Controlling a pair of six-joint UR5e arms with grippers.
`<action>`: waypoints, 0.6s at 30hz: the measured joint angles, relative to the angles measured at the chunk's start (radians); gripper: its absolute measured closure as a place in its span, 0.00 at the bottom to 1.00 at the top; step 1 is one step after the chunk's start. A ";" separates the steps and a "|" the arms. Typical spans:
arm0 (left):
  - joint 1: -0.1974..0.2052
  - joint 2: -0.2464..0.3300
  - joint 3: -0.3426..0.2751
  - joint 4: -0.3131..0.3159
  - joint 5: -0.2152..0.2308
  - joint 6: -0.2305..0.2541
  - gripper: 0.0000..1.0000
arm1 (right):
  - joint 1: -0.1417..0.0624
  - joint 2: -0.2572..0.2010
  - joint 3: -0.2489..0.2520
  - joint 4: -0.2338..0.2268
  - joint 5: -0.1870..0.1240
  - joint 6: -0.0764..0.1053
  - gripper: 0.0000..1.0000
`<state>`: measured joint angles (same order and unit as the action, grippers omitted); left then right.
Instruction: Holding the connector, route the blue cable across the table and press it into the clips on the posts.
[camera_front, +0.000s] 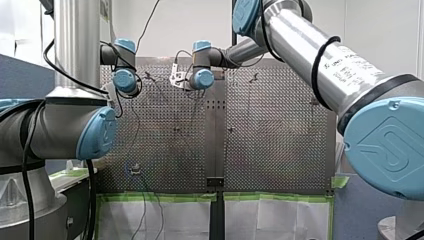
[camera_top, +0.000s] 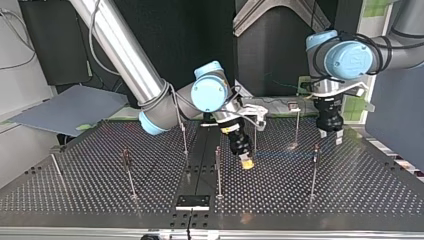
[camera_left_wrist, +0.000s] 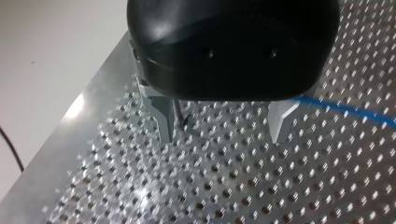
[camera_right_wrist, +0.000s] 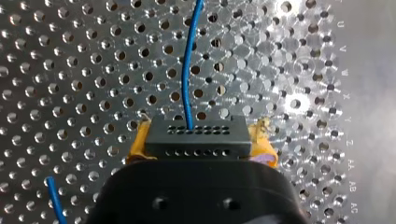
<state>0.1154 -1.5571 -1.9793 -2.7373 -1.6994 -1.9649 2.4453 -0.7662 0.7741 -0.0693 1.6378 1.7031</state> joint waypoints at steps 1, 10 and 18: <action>-0.002 0.007 -0.004 -0.007 0.003 -0.001 0.00 | -0.001 0.000 0.000 0.001 0.003 0.000 1.00; -0.017 0.084 -0.021 -0.068 0.010 -0.005 0.00 | -0.005 0.001 0.000 0.006 0.010 0.000 1.00; -0.032 0.152 -0.038 -0.076 0.011 0.008 0.00 | -0.007 0.001 0.000 0.009 0.010 0.000 1.00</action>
<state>0.0835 -1.4048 -2.0172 -2.8133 -1.6881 -1.9565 2.4384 -0.7651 0.7741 -0.0607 1.6476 1.7031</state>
